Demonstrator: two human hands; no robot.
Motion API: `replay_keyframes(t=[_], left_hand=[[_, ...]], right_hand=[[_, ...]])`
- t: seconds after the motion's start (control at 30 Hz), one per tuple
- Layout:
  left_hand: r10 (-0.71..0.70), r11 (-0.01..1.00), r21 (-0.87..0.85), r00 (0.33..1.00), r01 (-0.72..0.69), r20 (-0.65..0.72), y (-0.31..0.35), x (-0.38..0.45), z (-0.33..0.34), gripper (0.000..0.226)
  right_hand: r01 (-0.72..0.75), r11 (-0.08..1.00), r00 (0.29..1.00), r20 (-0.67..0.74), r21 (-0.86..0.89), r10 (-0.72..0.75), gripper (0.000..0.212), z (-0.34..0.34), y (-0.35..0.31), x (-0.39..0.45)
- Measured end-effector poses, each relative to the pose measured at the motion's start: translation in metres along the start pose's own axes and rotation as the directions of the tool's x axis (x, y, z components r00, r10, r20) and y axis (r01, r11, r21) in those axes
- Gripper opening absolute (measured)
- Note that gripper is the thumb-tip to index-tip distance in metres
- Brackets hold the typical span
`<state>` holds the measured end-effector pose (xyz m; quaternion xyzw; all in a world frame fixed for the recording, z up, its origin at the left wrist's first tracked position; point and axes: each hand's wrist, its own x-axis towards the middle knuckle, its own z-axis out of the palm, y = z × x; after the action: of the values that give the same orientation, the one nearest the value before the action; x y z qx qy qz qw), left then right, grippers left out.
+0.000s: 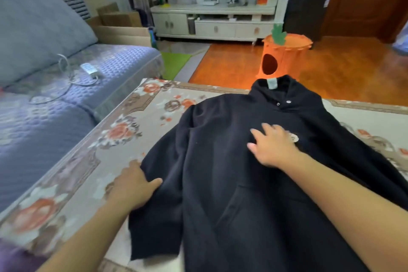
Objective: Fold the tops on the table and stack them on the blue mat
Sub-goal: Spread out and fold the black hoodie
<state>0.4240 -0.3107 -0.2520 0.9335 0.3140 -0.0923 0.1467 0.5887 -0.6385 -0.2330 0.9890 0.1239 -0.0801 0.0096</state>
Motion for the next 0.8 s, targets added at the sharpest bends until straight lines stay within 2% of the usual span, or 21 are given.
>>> replay_keyframes(t=[0.03,0.1,0.17,0.2,0.27,0.3,0.37,0.43,0.47,0.5,0.57,0.63,0.73,0.8], left_hand=[[0.013,1.0,-0.001,1.0,-0.013,0.028,0.003,-0.007,-0.001,0.071],[0.059,0.991,-0.129,0.99,-0.043,0.127,0.002,-0.012,-0.014,0.037],[0.104,0.96,-0.275,0.98,-0.054,0.169,-0.016,0.004,-0.052,0.004],[0.079,0.965,-0.257,0.991,-0.051,0.103,-0.031,0.023,-0.077,0.002],[-0.002,0.99,-0.142,0.993,-0.014,-0.117,-0.07,0.075,-0.129,0.024],[-0.035,0.999,-0.041,0.984,0.028,-0.173,-0.09,0.098,-0.146,0.038],[-0.082,0.99,0.105,0.993,0.091,-0.082,-0.114,0.13,-0.149,0.06],[-0.058,0.997,0.062,0.993,0.051,0.104,-0.115,0.138,-0.112,0.079],[-0.04,0.997,0.067,0.987,0.03,0.154,-0.114,0.134,-0.087,0.086],[-0.019,0.996,0.093,0.991,0.006,0.136,-0.113,0.127,-0.061,0.089],[0.048,0.993,0.11,0.996,-0.04,-0.069,-0.114,0.111,-0.023,0.084],[0.045,0.998,0.047,0.963,-0.033,-0.265,-0.118,0.108,-0.01,0.076],[0.052,0.999,0.02,0.93,-0.048,-0.364,-0.124,0.119,-0.017,0.049],[0.163,0.985,0.124,0.884,-0.121,-0.438,-0.13,0.129,-0.031,0.022]], right_hand=[[0.11,0.988,0.994,0.003,0.112,-0.111,0.08,0.002,-0.025,0.001],[0.195,0.945,0.974,0.061,0.261,-0.218,0.071,0.019,-0.067,-0.006],[0.196,0.962,0.979,0.012,0.192,-0.202,0.071,0.047,-0.083,-0.019],[0.191,0.975,0.981,-0.037,0.113,-0.188,0.076,0.055,-0.083,-0.026],[0.202,0.978,0.978,-0.06,0.046,-0.199,0.085,0.06,-0.08,-0.03],[0.206,0.977,0.977,-0.067,0.052,-0.202,0.087,0.06,-0.079,-0.028],[0.191,0.98,0.978,-0.097,0.049,-0.186,0.079,0.06,-0.08,-0.024],[0.177,0.983,0.98,-0.098,0.04,-0.172,0.068,0.06,-0.081,-0.024],[0.168,0.985,0.982,-0.096,0.037,-0.164,0.065,0.06,-0.081,-0.027],[0.153,0.987,0.984,-0.095,0.038,-0.149,0.062,0.061,-0.082,-0.028],[0.093,0.993,0.991,-0.1,0.069,-0.086,0.055,0.054,-0.088,-0.025],[0.004,0.993,0.995,-0.098,0.118,0.007,0.042,0.036,-0.101,-0.011],[-0.081,0.98,0.996,-0.011,0.184,0.084,0.04,0.0,-0.132,0.026],[0.023,0.963,0.991,-0.13,0.27,0.013,0.044,0.0,-0.152,0.045]])
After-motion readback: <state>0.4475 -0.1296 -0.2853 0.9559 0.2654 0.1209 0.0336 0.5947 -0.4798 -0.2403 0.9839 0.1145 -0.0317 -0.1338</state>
